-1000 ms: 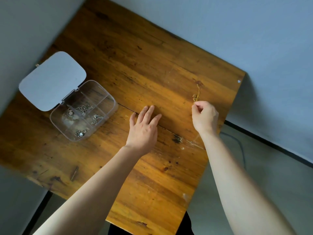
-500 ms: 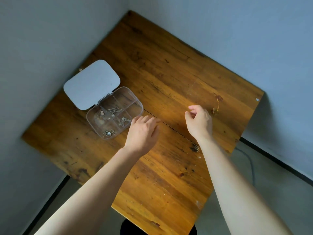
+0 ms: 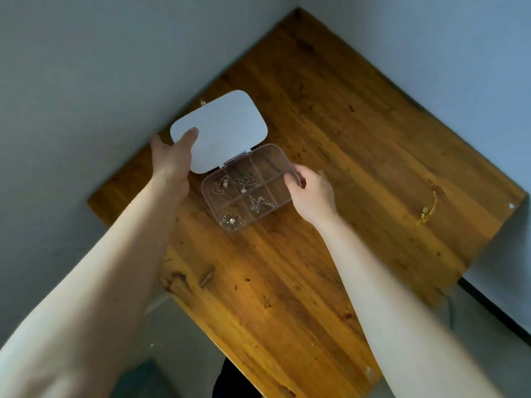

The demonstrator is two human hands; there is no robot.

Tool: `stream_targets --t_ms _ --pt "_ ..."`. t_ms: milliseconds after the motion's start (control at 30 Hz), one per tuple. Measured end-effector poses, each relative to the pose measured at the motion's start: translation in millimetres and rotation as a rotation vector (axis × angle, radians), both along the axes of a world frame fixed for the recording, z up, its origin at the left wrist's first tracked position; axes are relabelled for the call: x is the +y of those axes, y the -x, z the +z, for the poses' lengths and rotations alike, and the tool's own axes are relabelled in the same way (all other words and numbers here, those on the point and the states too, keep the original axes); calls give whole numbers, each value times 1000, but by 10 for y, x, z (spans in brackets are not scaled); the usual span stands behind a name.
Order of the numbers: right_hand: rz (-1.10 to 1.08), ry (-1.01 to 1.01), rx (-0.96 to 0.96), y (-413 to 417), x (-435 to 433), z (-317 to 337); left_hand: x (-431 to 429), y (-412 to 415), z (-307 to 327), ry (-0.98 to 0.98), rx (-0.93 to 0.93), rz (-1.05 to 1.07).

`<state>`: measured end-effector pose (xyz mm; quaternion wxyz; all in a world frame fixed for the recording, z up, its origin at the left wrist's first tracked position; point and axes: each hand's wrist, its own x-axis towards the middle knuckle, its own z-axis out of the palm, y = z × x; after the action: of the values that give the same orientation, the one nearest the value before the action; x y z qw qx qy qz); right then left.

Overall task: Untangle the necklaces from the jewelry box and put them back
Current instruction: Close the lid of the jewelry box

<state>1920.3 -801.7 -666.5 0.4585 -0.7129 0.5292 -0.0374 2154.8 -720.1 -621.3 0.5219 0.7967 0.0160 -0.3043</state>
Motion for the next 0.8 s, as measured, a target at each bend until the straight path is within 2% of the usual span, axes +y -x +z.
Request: stream_targets --t_ms 67,133,200,267,367,467,633,800 --pt "-55 -32 -52 12 24 -2 -35 -142 8 -43 32 -31" --pt "-70 -22 -52 5 29 3 -27 -204 53 -51 -62 -69" --pt "-62 17 -24 -12 21 -5 3 -195 157 1 -229 -85" --pt "-75 12 -37 -30 15 -34 82 -120 274 24 -449 -192" --pt "-104 -57 -107 -36 11 -79 320 73 323 32 -716 -385" --pt "-194 -191 -231 -2 24 -118 591 292 275 15 -887 -540" --pt "-347 -325 -343 52 63 -164 929 595 96 -56 -971 -731" --pt "-367 -345 -357 29 -42 -129 987 682 -41 -131 -1009 -783"
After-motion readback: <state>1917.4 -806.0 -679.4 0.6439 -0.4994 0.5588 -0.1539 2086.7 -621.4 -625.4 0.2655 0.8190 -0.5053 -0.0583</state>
